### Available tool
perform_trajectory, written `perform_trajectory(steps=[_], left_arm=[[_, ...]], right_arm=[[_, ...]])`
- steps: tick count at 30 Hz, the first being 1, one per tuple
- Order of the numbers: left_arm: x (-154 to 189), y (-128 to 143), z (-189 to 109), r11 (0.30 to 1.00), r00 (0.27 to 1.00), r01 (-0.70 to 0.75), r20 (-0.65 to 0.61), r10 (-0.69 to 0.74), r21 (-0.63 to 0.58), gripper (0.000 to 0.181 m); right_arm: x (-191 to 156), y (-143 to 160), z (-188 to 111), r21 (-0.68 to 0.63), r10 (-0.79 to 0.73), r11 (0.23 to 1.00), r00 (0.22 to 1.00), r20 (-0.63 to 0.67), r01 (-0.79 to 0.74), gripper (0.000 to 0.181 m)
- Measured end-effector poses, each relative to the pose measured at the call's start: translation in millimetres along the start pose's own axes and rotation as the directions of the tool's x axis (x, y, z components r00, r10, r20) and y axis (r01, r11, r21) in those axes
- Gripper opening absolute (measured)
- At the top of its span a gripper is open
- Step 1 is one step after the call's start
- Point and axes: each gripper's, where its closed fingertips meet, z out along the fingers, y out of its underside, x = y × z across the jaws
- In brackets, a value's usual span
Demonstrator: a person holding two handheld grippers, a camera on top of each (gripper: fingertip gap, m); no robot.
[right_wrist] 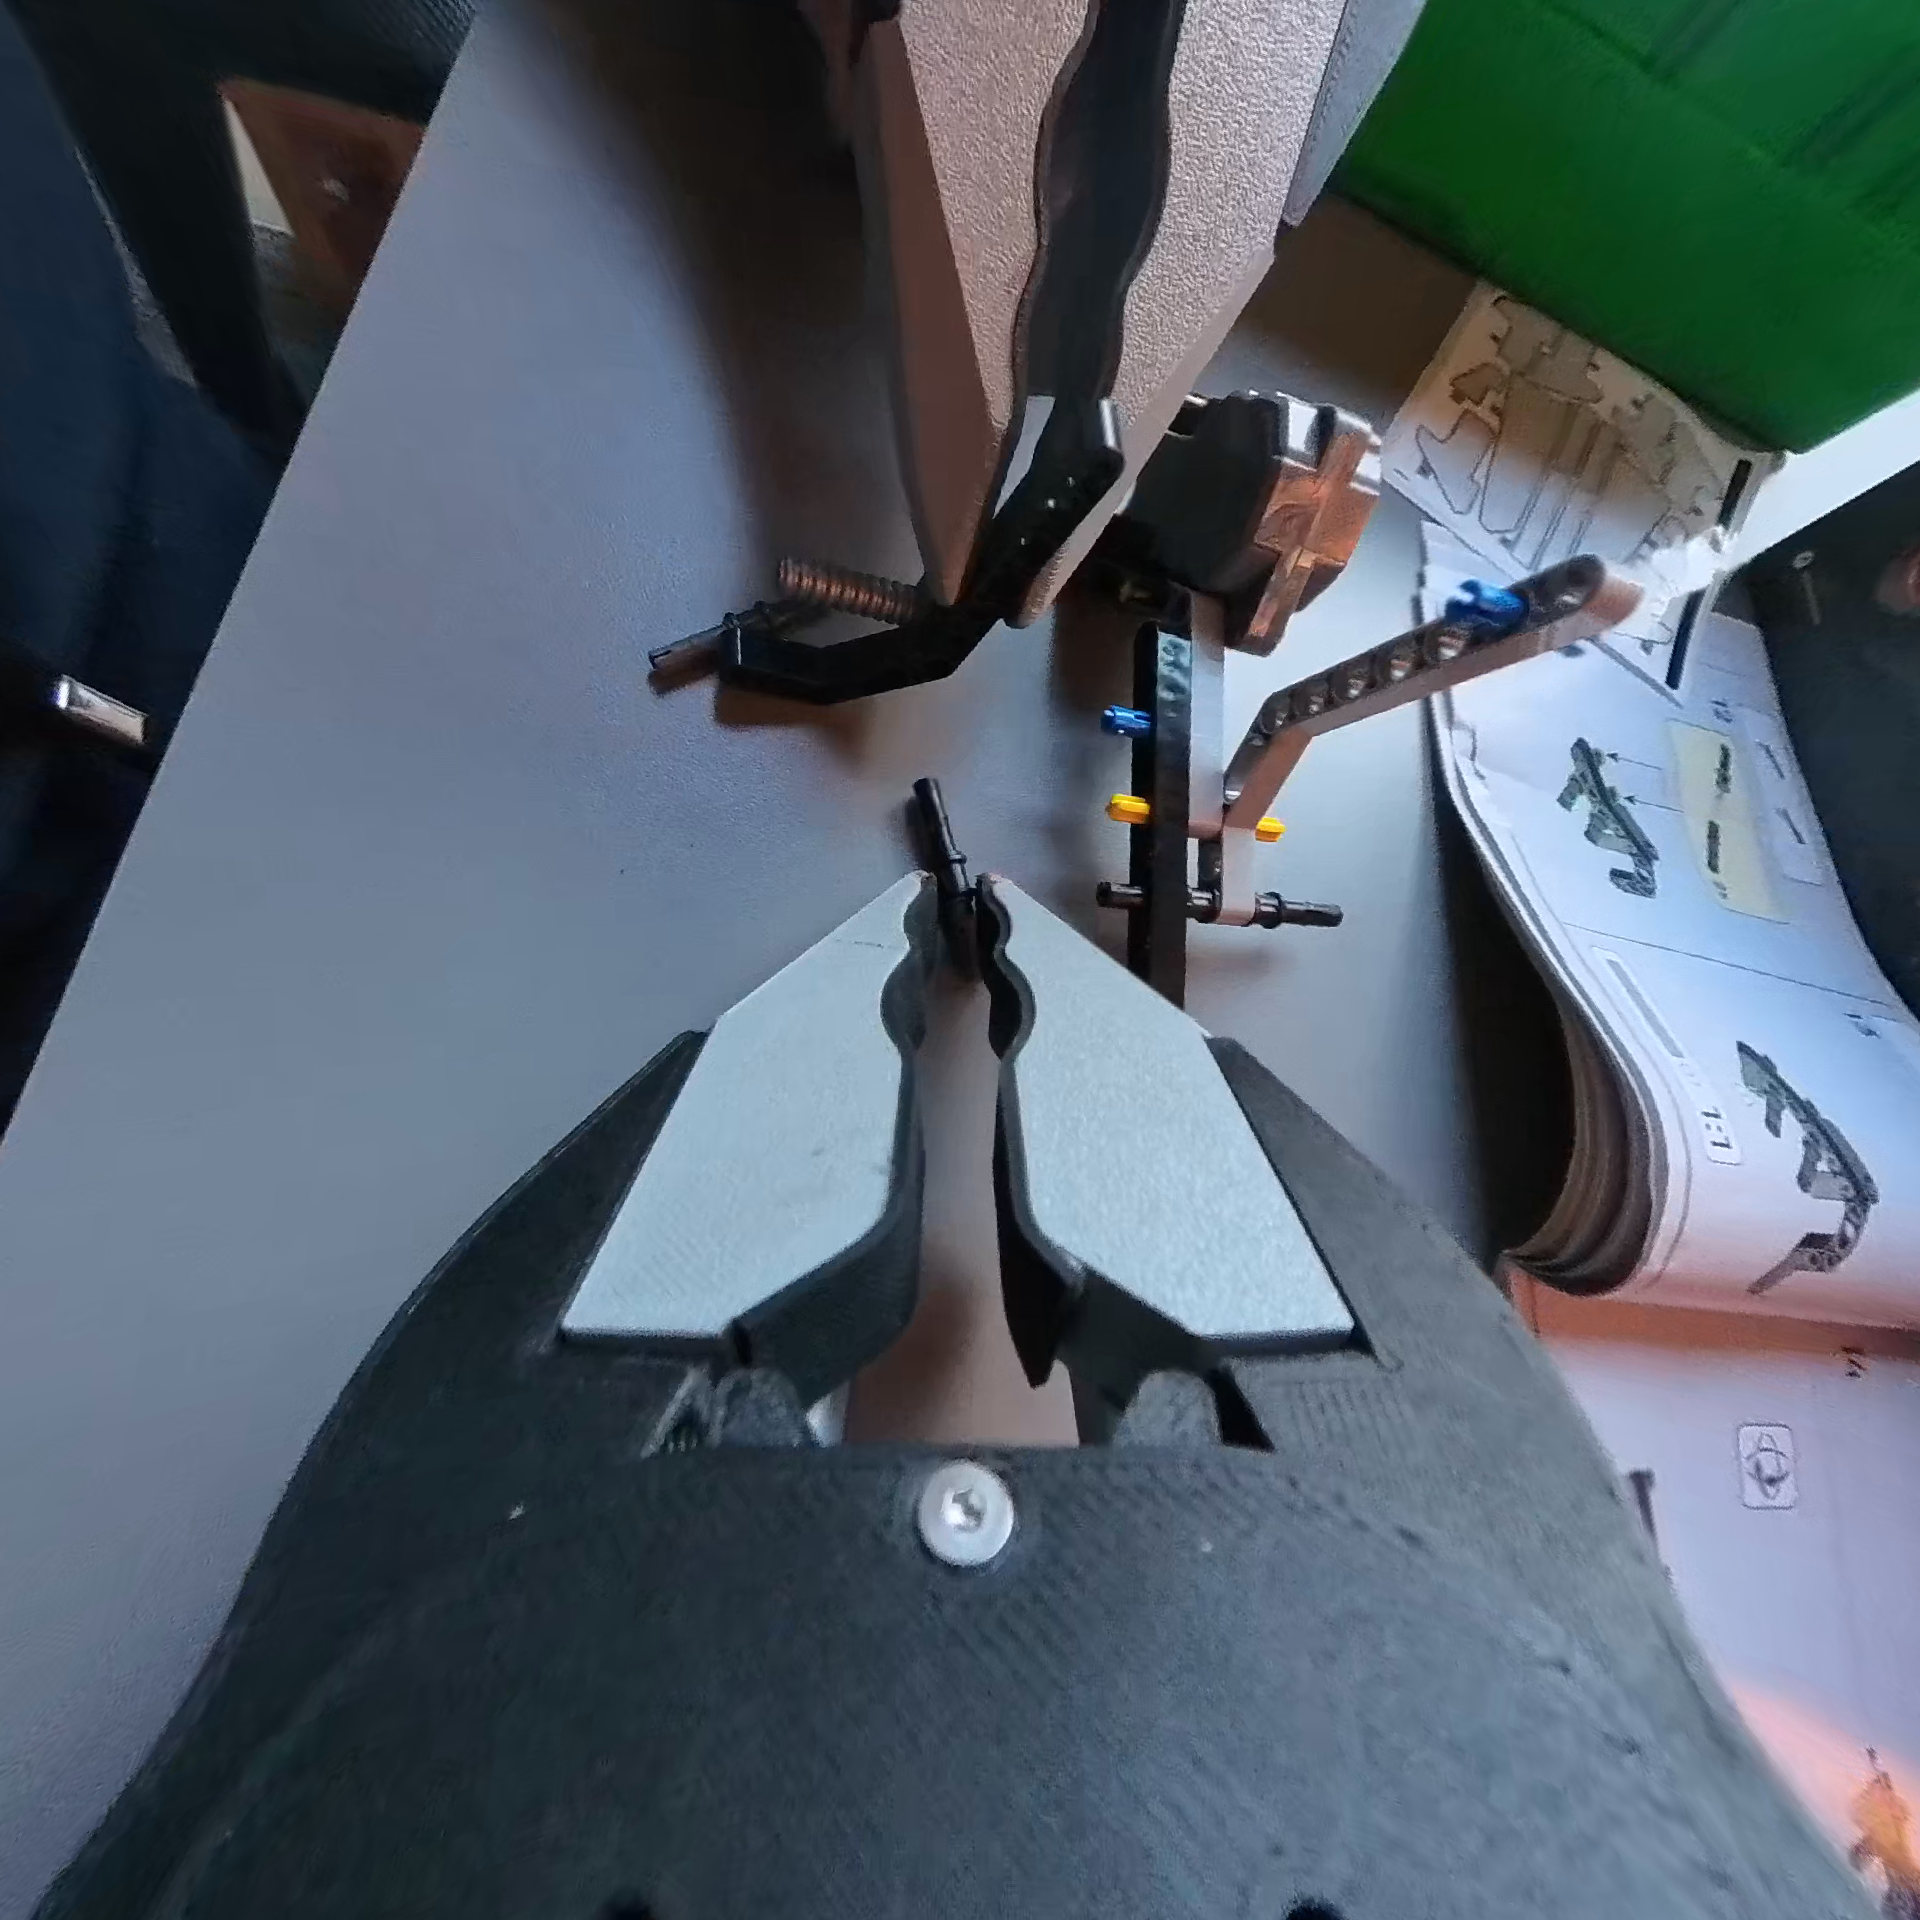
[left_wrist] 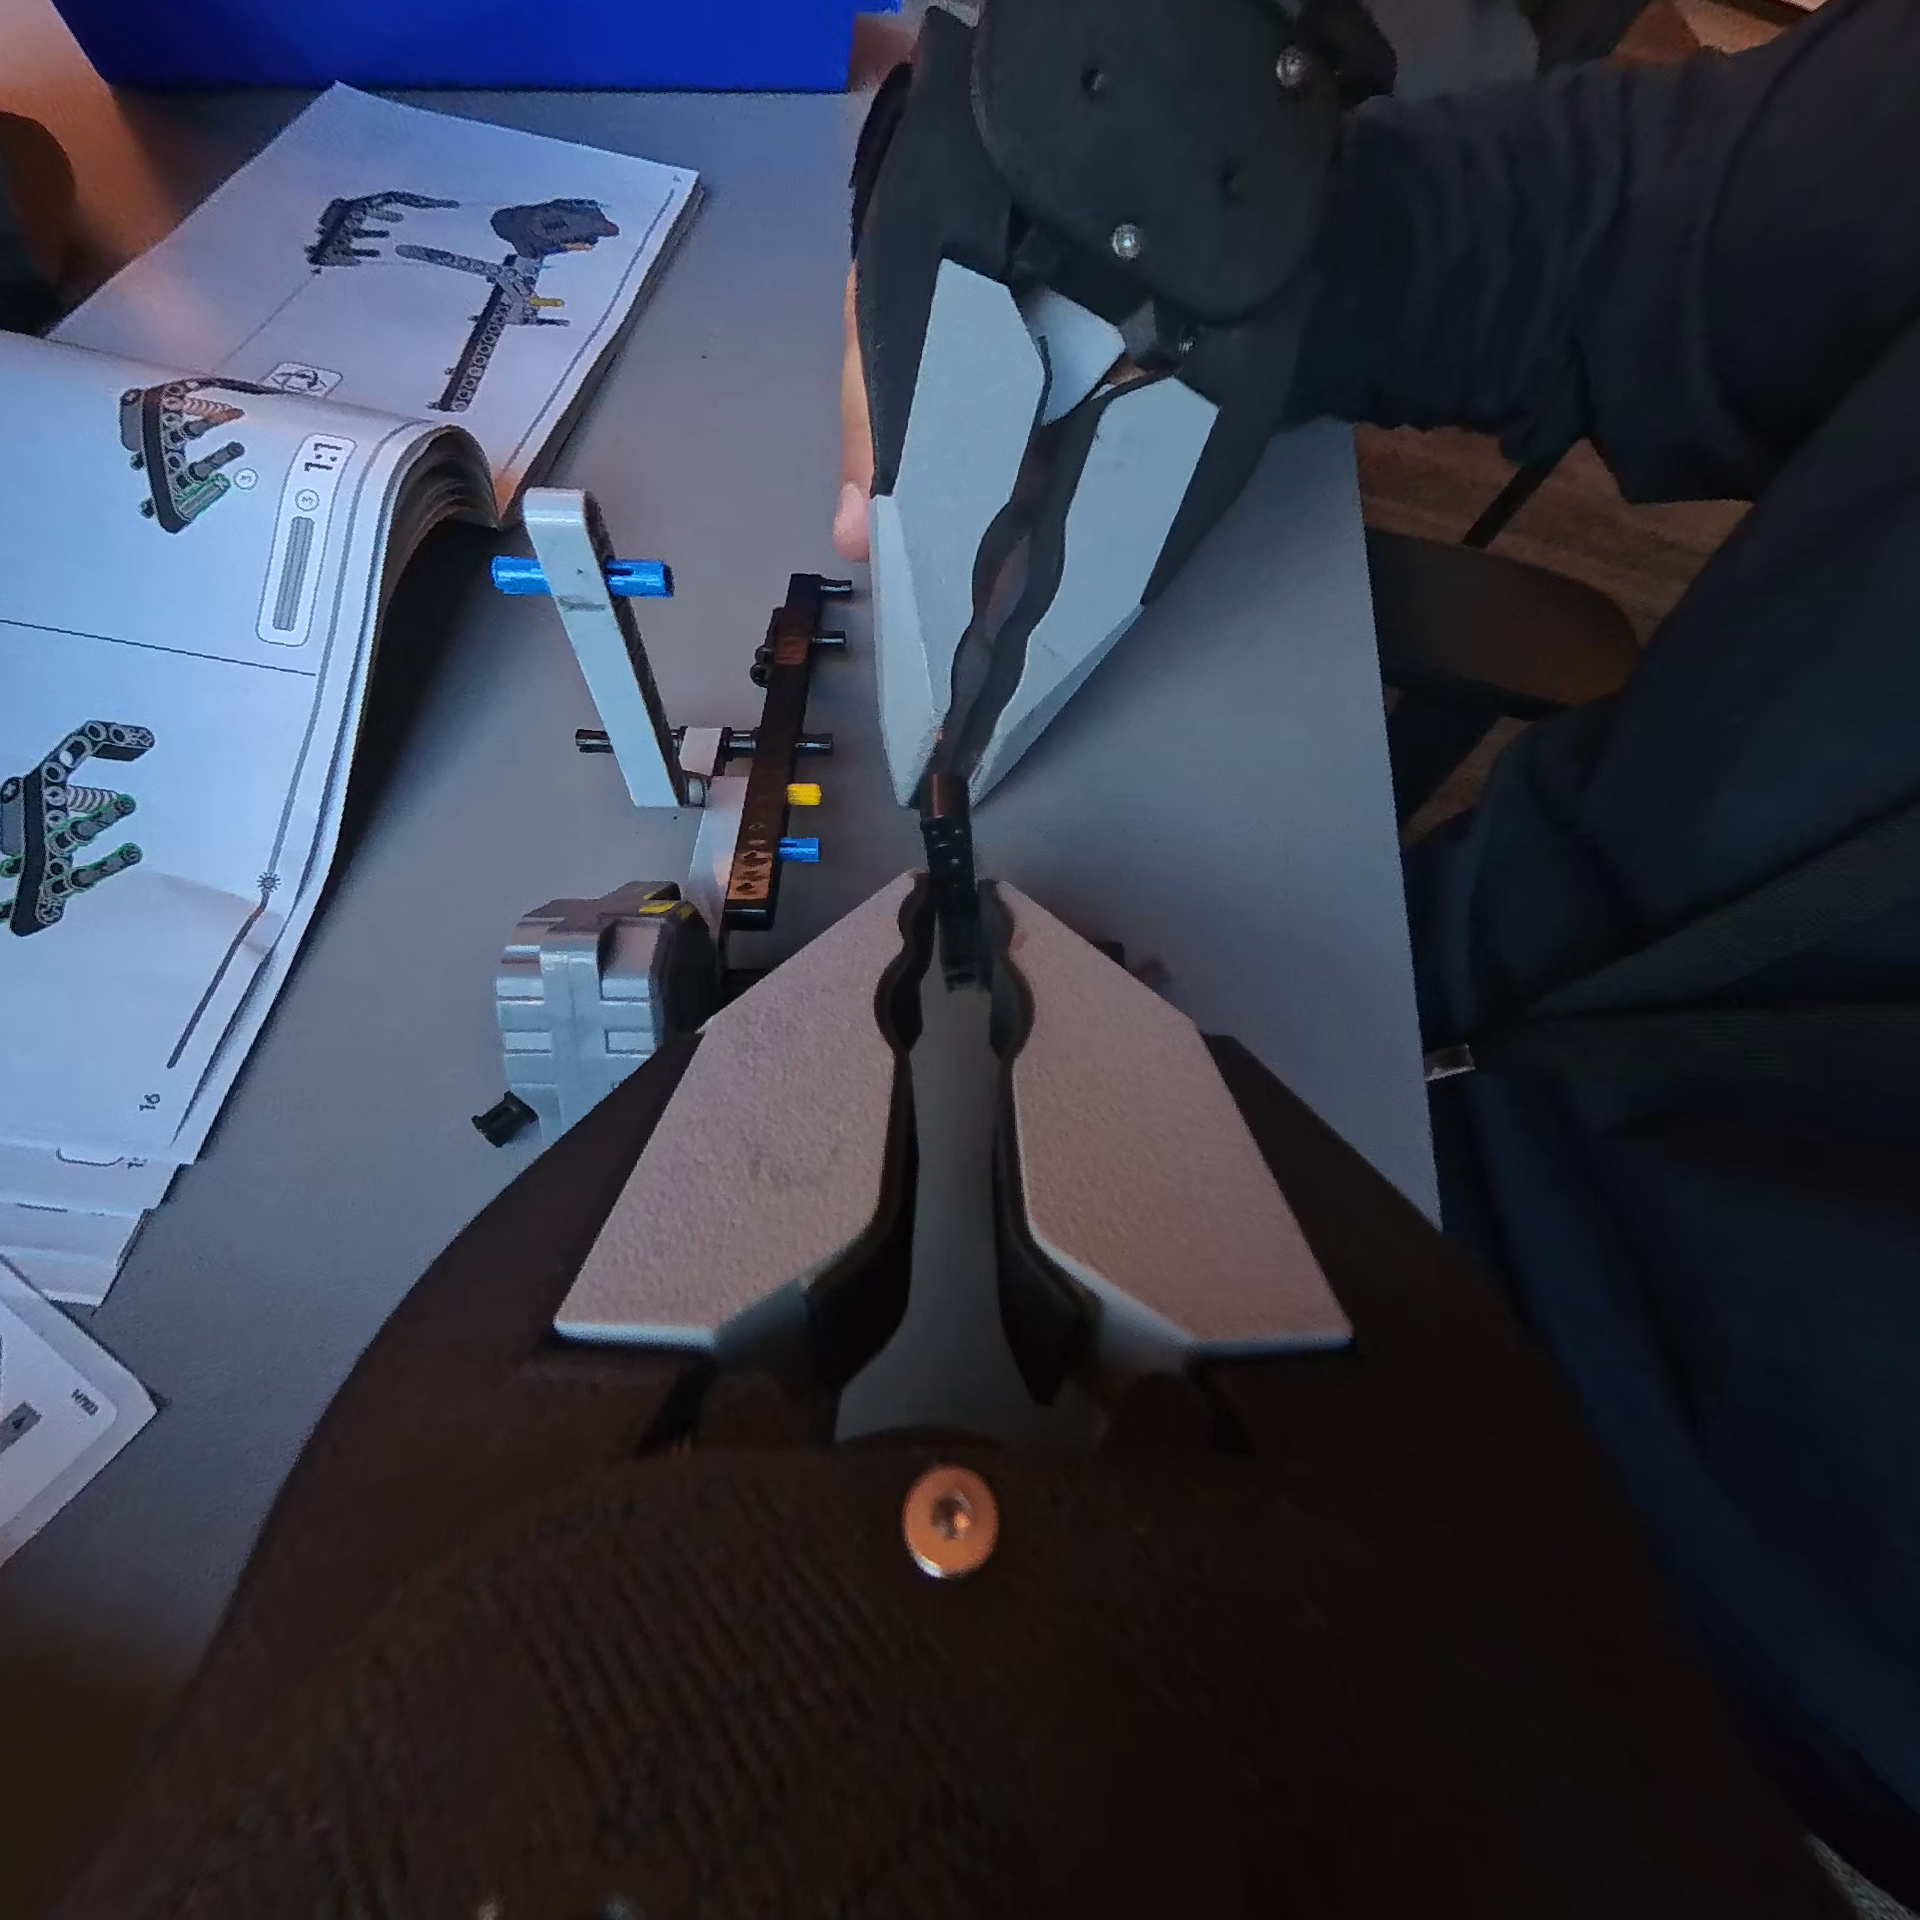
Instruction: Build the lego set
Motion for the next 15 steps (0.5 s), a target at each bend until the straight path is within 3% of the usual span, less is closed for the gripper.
perform_trajectory(steps=[9, 15], left_arm=[[0.1, 0.0, 0.1, 1.000, 1.000, 0.001, -0.002, -0.001, -0.001, 0.005], [0.4, 0.0, -0.1, 1.000, 1.000, -0.003, -0.001, 0.003, 0.000, 0.005]], right_arm=[[-0.9, -2.8, 1.3, 0.009, 0.013, 1.000, 1.000, 0.026, -0.013, 0.015], [-3.4, -2.3, 2.3, -0.002, 0.029, 1.000, 0.999, 0.038, -0.029, 0.004]])
